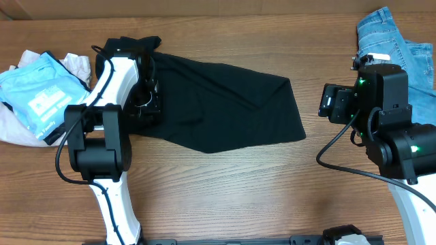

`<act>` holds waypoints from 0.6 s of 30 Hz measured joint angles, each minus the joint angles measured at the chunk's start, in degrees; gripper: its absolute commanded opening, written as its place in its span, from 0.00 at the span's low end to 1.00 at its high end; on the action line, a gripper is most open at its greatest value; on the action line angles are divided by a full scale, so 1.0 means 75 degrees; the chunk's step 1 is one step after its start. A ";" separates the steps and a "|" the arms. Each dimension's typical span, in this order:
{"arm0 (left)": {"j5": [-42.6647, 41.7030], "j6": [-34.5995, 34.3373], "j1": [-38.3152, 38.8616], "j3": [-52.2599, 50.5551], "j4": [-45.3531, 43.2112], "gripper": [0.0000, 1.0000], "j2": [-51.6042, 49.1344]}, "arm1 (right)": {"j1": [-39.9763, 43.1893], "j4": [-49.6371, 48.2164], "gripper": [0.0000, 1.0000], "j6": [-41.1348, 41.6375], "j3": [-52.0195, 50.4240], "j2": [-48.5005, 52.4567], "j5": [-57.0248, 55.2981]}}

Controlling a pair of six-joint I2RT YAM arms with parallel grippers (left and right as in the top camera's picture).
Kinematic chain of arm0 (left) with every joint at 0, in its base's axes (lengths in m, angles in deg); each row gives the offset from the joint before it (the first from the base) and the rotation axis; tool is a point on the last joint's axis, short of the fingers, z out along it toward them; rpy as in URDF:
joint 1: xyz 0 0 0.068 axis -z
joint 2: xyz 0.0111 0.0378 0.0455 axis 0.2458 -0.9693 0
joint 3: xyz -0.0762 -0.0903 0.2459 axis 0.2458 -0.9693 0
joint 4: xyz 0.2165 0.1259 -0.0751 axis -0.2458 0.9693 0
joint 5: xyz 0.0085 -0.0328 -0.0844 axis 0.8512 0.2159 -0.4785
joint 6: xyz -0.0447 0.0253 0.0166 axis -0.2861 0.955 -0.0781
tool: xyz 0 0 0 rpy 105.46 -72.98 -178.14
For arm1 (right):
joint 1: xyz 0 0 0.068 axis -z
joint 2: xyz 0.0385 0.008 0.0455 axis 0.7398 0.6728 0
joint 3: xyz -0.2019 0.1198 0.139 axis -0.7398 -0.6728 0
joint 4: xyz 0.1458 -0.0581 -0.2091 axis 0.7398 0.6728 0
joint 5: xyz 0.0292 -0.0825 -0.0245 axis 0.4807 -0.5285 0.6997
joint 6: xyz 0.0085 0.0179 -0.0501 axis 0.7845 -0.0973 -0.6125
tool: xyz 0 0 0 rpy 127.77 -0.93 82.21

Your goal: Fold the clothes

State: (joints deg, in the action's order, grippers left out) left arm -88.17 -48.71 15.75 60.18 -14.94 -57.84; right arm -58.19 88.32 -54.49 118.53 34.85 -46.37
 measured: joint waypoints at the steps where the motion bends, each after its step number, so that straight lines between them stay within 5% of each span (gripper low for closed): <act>1: 0.0000 0.0000 0.0000 0.0000 -0.0026 0.04 0.0044 | 0.0000 -0.0006 0.90 0.0003 0.0000 0.0000 -0.0003; 3: 0.0003 0.0000 0.0000 0.0000 -0.0152 0.04 0.0242 | 0.0000 -0.0003 0.90 0.0003 0.0000 0.0009 -0.0003; 4: 0.0006 0.0000 0.0000 0.0000 -0.0233 0.16 0.0358 | 0.0000 0.0006 0.90 0.0003 0.0000 0.0017 -0.0003; 6: 0.0079 0.0117 0.0000 0.0000 -0.0455 0.66 0.0720 | 0.0000 0.0006 0.90 0.0003 0.0000 0.0052 -0.0003; 7: 0.0131 0.0134 0.0000 0.0000 -0.0542 0.72 0.0892 | 0.0000 0.0012 0.90 0.0003 0.0000 0.0079 -0.0003; 18: 0.0393 0.0731 0.0000 0.0064 -0.0761 0.72 0.0973 | 0.0000 0.0134 0.90 0.0003 0.0000 0.0329 -0.0003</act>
State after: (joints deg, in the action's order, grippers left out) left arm -85.22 -43.23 15.75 60.66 -20.64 -50.54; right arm -58.19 89.32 -54.47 118.53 37.32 -46.39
